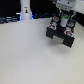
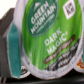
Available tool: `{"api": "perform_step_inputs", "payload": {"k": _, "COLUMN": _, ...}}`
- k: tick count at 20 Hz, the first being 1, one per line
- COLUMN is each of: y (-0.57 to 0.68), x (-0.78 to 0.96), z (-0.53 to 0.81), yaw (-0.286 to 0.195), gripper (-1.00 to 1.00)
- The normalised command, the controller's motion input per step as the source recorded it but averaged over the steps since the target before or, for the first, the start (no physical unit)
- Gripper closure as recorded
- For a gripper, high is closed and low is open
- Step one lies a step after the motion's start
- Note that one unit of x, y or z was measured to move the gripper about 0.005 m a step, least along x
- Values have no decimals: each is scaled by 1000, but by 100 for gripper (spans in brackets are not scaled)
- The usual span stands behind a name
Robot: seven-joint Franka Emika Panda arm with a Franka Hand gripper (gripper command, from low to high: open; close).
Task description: Open the kcup holder, insert the kcup into the holder, and close the kcup holder
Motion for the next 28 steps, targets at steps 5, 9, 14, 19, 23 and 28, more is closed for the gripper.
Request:
{"api": "perform_step_inputs", "payload": {"k": 5, "y": -218, "x": -189, "z": -61, "yaw": -27, "gripper": 100}}
{"api": "perform_step_inputs", "payload": {"k": 9, "y": -89, "x": -120, "z": -140, "yaw": 3, "gripper": 100}}
{"api": "perform_step_inputs", "payload": {"k": 14, "y": -62, "x": -32, "z": -227, "yaw": 2, "gripper": 100}}
{"api": "perform_step_inputs", "payload": {"k": 19, "y": -50, "x": 2, "z": -275, "yaw": 0, "gripper": 100}}
{"api": "perform_step_inputs", "payload": {"k": 23, "y": -47, "x": -40, "z": -289, "yaw": 6, "gripper": 100}}
{"api": "perform_step_inputs", "payload": {"k": 28, "y": -9, "x": -19, "z": -269, "yaw": 19, "gripper": 100}}
